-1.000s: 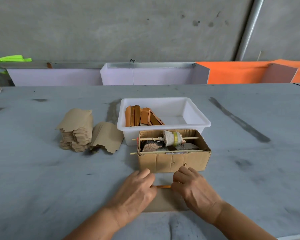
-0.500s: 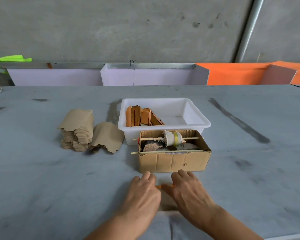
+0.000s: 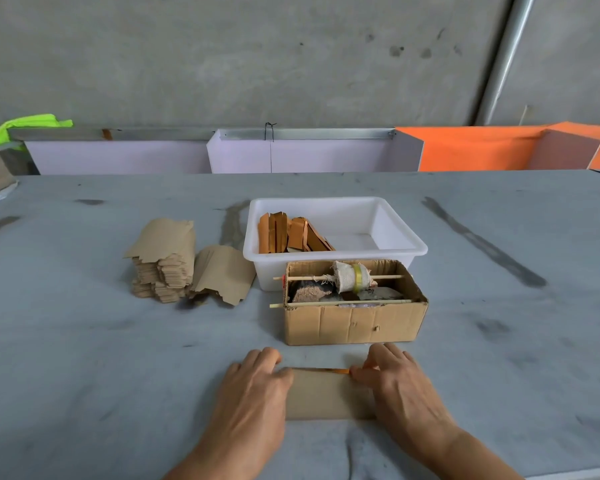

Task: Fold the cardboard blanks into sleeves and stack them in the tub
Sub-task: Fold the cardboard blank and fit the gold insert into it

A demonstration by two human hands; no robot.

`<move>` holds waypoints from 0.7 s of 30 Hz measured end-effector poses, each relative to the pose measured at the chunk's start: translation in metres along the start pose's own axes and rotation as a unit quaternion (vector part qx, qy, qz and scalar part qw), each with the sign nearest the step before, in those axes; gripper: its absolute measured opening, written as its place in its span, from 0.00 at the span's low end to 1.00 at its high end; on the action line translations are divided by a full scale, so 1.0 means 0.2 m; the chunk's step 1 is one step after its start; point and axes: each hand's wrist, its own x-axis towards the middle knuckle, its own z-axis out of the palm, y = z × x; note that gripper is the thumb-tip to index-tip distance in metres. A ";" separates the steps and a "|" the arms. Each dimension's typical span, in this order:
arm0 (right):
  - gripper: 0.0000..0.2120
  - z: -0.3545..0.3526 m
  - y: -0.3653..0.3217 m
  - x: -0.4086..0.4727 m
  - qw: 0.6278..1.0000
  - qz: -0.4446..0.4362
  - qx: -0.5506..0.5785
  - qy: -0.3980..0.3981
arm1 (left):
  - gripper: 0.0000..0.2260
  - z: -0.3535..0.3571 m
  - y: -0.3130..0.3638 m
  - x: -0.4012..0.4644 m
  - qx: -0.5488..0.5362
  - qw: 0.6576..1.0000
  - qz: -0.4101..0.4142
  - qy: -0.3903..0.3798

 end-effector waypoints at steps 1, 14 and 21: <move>0.16 0.00 0.01 0.00 1.000 0.002 0.016 0.001 | 0.09 -0.01 0.00 -0.01 -0.043 0.999 0.016 0.024; 0.14 -0.07 0.10 -0.10 0.902 0.258 0.331 0.104 | 0.05 0.02 -0.06 -0.01 -0.283 0.958 0.007 0.054; 0.19 -0.17 0.07 -0.08 0.854 0.211 0.469 -0.077 | 0.04 -0.01 -0.02 0.02 -0.347 0.936 0.022 0.049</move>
